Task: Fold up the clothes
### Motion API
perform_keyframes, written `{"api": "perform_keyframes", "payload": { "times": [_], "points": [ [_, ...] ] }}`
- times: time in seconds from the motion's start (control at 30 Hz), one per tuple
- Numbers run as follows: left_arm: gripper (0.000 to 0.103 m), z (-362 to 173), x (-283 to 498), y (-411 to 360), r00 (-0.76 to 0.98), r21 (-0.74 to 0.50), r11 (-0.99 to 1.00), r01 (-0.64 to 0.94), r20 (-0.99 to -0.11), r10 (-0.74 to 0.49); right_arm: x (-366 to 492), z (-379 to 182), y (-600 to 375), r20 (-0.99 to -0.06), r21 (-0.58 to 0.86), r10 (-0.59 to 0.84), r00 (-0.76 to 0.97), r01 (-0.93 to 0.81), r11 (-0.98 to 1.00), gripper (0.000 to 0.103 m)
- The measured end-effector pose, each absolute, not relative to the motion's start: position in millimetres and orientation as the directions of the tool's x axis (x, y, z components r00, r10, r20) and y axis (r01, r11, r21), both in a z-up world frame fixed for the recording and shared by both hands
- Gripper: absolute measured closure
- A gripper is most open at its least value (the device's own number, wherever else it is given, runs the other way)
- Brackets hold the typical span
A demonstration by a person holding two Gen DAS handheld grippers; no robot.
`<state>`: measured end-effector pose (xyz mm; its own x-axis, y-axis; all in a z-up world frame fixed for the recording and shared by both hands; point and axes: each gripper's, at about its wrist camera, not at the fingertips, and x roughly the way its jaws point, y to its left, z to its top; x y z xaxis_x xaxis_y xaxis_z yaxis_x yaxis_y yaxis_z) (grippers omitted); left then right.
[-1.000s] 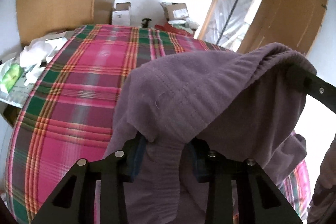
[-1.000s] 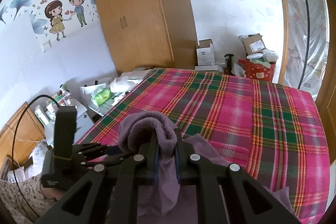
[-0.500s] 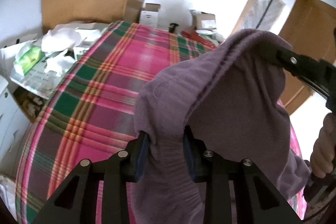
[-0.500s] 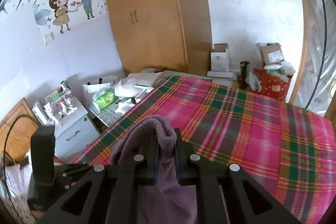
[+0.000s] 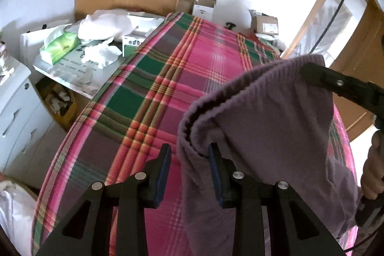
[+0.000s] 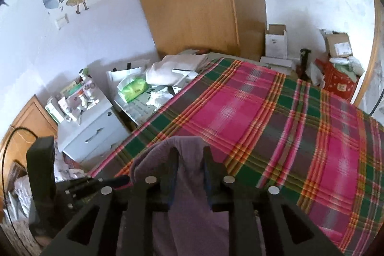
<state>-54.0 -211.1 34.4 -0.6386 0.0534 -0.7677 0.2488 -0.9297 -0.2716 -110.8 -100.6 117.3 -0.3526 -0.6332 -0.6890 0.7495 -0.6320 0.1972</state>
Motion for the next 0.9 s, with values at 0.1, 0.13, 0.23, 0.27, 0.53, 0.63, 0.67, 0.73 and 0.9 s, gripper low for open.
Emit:
{"api": "perform_keyframes", "payload": {
  "times": [0.1,0.13,0.23,0.27,0.53,0.63,0.67,0.73,0.9],
  "points": [
    [0.070,36,-50,-209,-0.633,-0.266,-0.932,0.245,-0.772,0.054,-107,122,-85,-0.682,0.201,-0.634,-0.364,0.740,-0.641,0.081],
    [0.070,36,-50,-210,-0.631,-0.271,-0.931,0.246,-0.773,0.059,-106,124,-79,-0.678,0.205,-0.637,-0.367,0.738,-0.643,0.081],
    [0.070,38,-47,-213,-0.622,-0.270,-0.929,0.252,-0.781,0.059,-99,131,-59,-0.670,0.196,-0.633,-0.388,0.730,-0.655,0.080],
    [0.070,38,-46,-213,-0.618,-0.258,-0.930,0.261,-0.785,0.044,-97,133,-51,-0.669,0.190,-0.627,-0.399,0.724,-0.663,0.080],
    [0.070,55,-36,-212,-0.626,-0.261,-0.939,0.224,-0.777,0.067,-65,122,29,-0.693,0.177,-0.574,-0.436,0.669,-0.722,0.079],
    [0.070,66,-36,-189,-0.621,-0.270,-0.955,0.127,-0.772,0.136,-47,111,55,-0.718,0.152,-0.536,-0.444,0.651,-0.743,0.075],
    [0.070,68,-36,-181,-0.617,-0.278,-0.955,0.101,-0.771,0.159,-42,107,63,-0.727,0.147,-0.525,-0.443,0.646,-0.749,0.073],
    [0.070,71,-37,-165,-0.607,-0.294,-0.954,0.049,-0.768,0.205,-32,99,77,-0.742,0.135,-0.500,-0.447,0.631,-0.764,0.071],
    [0.070,60,-44,-128,-0.522,-0.368,-0.928,-0.050,-0.783,0.339,-14,96,127,-0.728,0.123,-0.438,-0.527,0.528,-0.840,0.071]
  ]
}}
